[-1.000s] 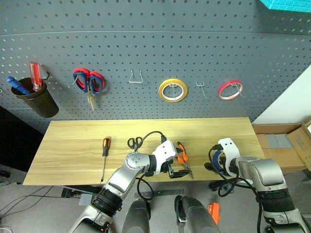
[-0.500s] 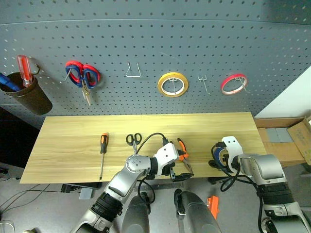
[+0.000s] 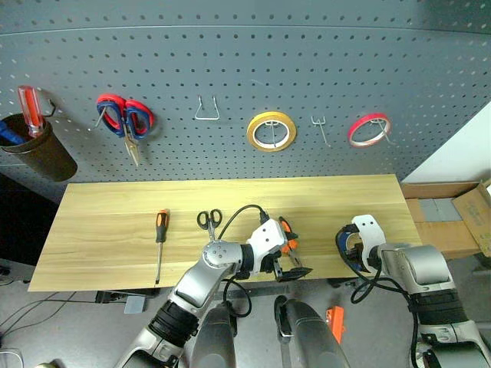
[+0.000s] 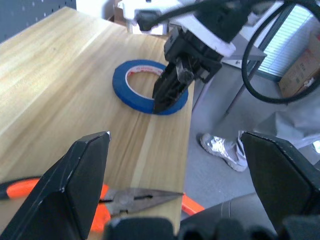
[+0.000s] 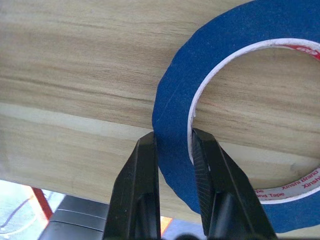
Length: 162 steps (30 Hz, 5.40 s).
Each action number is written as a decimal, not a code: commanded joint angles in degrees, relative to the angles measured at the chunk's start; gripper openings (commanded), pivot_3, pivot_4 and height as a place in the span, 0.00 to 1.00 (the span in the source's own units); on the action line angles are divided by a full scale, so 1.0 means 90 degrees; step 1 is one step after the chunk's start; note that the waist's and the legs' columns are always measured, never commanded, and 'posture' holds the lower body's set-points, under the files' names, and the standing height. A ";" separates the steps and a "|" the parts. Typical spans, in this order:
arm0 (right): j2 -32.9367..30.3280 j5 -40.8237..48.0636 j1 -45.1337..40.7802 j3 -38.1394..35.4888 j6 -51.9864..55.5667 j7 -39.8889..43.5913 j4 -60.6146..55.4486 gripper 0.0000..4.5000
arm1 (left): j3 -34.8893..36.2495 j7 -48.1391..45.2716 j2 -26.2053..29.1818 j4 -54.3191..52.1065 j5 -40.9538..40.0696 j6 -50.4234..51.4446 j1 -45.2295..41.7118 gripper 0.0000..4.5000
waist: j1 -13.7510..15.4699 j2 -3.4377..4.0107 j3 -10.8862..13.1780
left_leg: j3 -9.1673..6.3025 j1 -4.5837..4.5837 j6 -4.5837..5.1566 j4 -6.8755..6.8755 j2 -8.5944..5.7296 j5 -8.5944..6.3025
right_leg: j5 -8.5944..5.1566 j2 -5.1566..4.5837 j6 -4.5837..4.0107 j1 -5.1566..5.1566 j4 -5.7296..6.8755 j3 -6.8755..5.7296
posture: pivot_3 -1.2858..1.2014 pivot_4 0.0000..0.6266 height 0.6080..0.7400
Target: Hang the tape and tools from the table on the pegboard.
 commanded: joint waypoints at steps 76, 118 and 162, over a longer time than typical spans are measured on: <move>0.0308 -0.2532 0.0332 0.1009 -0.0942 0.1653 -0.2933 0.98 | 0.2836 0.2421 0.0993 -0.4358 -0.3453 0.1724 0.4082 1.00 | 0.0043 0.0008 0.0059 | -0.0002 -0.0023 -0.0009 0.0105 0.0002 -0.0003 | -0.0030 -0.0024 -0.0008 -0.0050 0.0115 0.0009 | 0.56 0.56 1.00; 0.3145 -0.1330 -0.2160 0.0814 0.1381 -0.1249 0.1054 0.98 | 0.2825 0.2948 0.0811 -0.4991 -0.2787 0.0720 0.5857 1.00 | 0.0127 0.0034 0.0149 | -0.0006 -0.0178 0.0002 0.0086 -0.0003 -0.0037 | -0.0041 -0.0024 0.0035 -0.0193 0.0086 -0.0002 | 0.60 0.64 1.00; 0.3160 0.0991 -0.3173 -0.0009 -0.0951 -0.0061 -0.3495 0.67 | 0.4846 0.4483 0.0829 -0.6036 -0.5482 0.0945 0.5273 1.00 | 0.0163 0.0035 0.0150 | -0.0028 -0.0193 -0.0011 0.0019 -0.0003 -0.0044 | -0.0054 -0.0026 0.0069 -0.0192 0.0017 -0.0028 | 0.61 0.54 1.00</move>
